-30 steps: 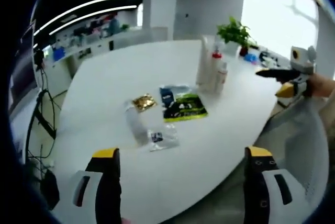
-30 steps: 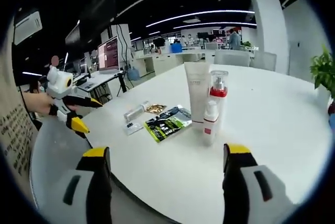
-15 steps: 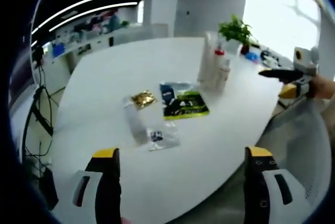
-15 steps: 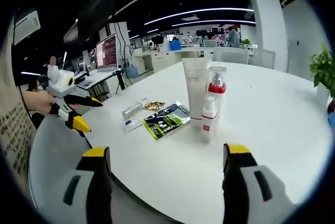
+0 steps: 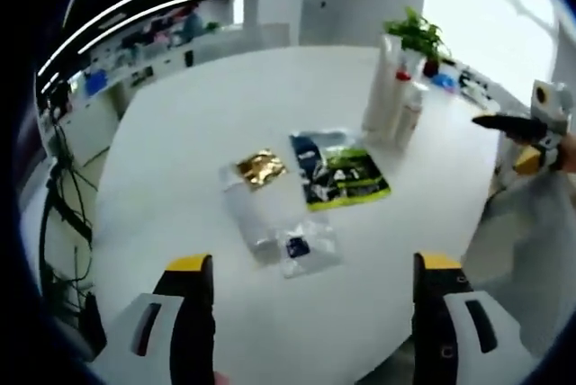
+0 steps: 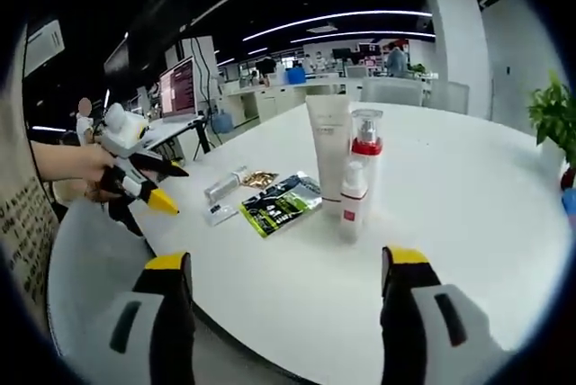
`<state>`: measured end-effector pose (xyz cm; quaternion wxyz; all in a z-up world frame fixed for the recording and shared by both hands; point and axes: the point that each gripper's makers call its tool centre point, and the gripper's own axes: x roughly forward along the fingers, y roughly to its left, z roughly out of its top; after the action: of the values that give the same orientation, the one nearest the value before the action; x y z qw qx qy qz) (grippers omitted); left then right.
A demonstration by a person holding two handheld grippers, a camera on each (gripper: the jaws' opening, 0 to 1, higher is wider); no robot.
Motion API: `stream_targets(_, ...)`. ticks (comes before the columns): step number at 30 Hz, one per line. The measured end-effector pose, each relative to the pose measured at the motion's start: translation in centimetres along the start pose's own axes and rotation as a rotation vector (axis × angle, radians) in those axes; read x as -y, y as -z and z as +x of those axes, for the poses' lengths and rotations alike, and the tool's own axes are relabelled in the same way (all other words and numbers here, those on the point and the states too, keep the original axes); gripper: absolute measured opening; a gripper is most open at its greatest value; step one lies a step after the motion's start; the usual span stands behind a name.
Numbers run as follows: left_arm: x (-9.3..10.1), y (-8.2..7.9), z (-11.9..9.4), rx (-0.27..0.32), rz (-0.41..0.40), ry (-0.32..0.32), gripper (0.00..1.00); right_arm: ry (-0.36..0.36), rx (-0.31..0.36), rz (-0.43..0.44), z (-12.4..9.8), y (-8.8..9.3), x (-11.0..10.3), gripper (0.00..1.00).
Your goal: Arrange the skincare products in the storage area until every visible bottle or jar stands upright without overlapping.
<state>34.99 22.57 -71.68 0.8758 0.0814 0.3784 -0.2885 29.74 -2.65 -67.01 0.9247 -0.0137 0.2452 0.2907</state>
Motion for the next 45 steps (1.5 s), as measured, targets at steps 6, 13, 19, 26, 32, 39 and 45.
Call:
stream_targets(6, -1.1, -0.3, 1.7, -0.067, 0.015, 0.007, 0.82, 0.010, -0.001, 0.013, 0.0, 0.0, 0.3, 0.86)
stream_targets(13, -2.6, -0.8, 3.3, -0.115, 0.001, 0.006, 0.74, 0.022, -0.007, 0.023, 0.0, 0.2, 0.6, 0.85)
stream_targets(19, -3.8, -1.1, 4.4, -0.157, -0.023, 0.003, 0.69, 0.028, -0.013, 0.028, 0.0, 0.3, 0.7, 0.84)
stream_targets(26, -4.9, -1.5, 6.2, -0.227, -0.030, -0.005, 0.57, 0.037, -0.020, 0.034, 0.0, 0.5, 0.9, 0.84)
stream_targets(32, -6.0, -1.4, 7.9, -0.310, -0.025, -0.037, 0.51, 0.047, -0.022, 0.038, 0.1, 0.5, 1.1, 0.83)
stream_targets(39, -7.0, -1.2, 9.3, -0.392, -0.018, -0.037, 0.46, 0.056, -0.023, 0.044, 0.0, 0.6, 1.4, 0.83)
stream_targets(45, -7.3, -0.8, 9.8, -0.441, 0.013, -0.038, 0.41, 0.060, -0.025, 0.046, 0.0, 0.6, 1.5, 0.83)
